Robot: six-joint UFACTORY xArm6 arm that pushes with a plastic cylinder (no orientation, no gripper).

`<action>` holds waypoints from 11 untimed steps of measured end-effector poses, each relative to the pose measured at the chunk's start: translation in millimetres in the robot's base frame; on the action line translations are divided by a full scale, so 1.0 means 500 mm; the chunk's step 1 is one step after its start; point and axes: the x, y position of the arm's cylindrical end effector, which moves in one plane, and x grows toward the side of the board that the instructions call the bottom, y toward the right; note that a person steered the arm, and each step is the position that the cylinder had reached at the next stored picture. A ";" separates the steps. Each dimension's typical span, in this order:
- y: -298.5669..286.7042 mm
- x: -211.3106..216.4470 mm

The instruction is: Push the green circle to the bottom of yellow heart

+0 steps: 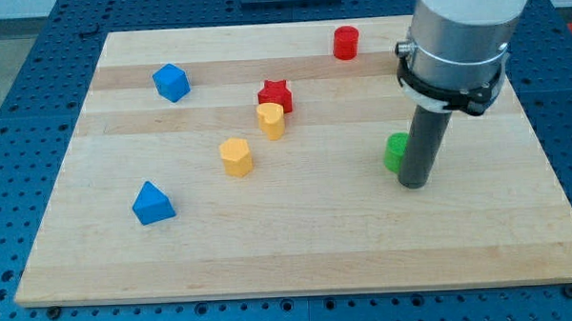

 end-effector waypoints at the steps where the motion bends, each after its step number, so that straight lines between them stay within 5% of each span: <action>1: 0.015 -0.005; 3: 0.040 -0.051; 6: -0.189 -0.142; 8: -0.144 -0.021; 11: -0.260 -0.012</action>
